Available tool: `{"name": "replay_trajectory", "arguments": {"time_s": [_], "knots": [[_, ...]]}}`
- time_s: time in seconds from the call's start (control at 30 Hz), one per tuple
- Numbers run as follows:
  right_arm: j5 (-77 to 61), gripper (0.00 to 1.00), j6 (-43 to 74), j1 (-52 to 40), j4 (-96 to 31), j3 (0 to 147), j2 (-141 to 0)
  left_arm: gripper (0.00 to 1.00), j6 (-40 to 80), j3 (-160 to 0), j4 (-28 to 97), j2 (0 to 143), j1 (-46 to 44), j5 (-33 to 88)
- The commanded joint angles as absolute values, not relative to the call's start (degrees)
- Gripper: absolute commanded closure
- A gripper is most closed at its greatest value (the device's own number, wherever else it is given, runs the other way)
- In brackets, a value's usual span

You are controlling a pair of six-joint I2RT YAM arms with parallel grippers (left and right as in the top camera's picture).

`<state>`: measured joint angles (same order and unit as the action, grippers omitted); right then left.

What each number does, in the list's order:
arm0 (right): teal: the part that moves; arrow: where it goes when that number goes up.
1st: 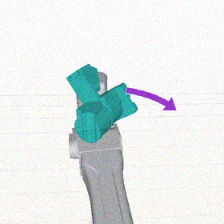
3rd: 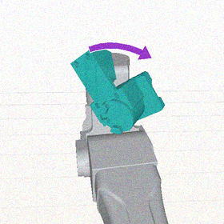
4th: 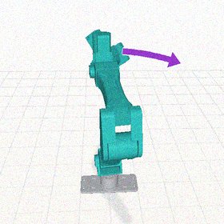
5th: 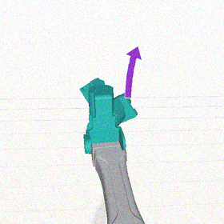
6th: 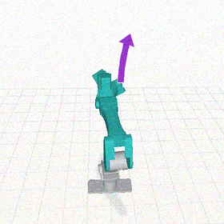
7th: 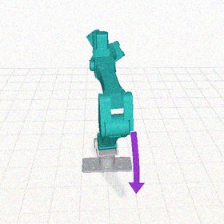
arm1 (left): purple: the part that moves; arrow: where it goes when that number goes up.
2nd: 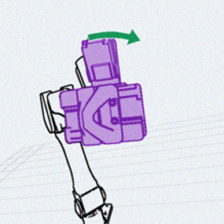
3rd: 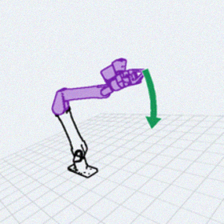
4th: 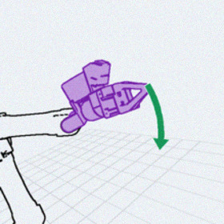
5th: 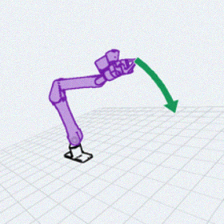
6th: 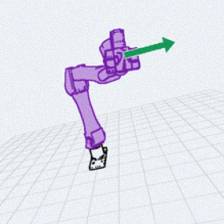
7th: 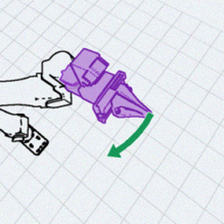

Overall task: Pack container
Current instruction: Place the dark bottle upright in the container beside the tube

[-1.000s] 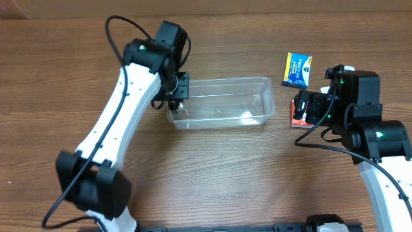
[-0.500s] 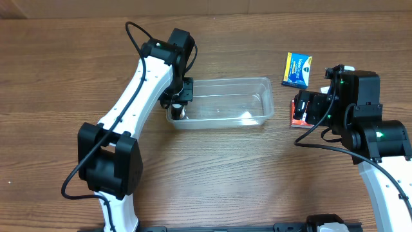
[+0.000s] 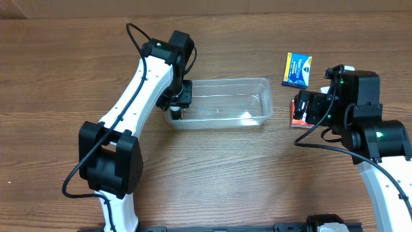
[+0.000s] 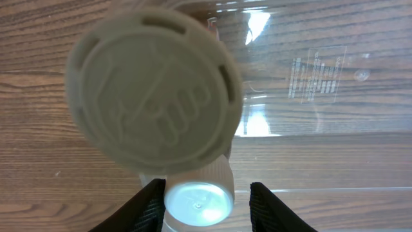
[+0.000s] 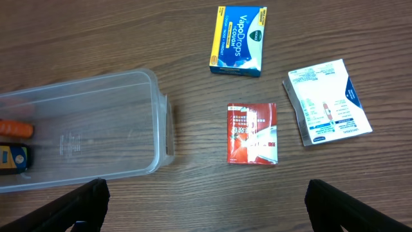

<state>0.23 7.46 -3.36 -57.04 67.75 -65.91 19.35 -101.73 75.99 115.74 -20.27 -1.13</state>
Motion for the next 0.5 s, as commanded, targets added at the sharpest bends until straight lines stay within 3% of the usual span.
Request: {"name": "replay_trajectory", "arguments": {"time_s": [0.0, 0.17, 0.27, 0.47], "knots": [[0.6, 0.00, 7.3, -3.2, -56.9, 69.6, -65.6, 0.56, 19.3, -102.6, 76.2, 113.6, -20.3, -1.5], [0.6, 0.00, 7.3, -3.2, -56.7, 69.6, -65.6, 0.55, 19.3, -103.2, 76.2, 108.1, -20.3, -1.5], [0.3, 0.00, 7.4, -3.2, -56.7, 69.6, -65.6, 0.46, 19.3, -103.6, 75.8, 103.5, -20.3, -1.5], [0.7, 0.00, 7.6, -3.2, -57.7, 72.5, -65.6, 0.02, 19.5, -103.7, 74.2, 93.0, -20.2, -7.6]]}}
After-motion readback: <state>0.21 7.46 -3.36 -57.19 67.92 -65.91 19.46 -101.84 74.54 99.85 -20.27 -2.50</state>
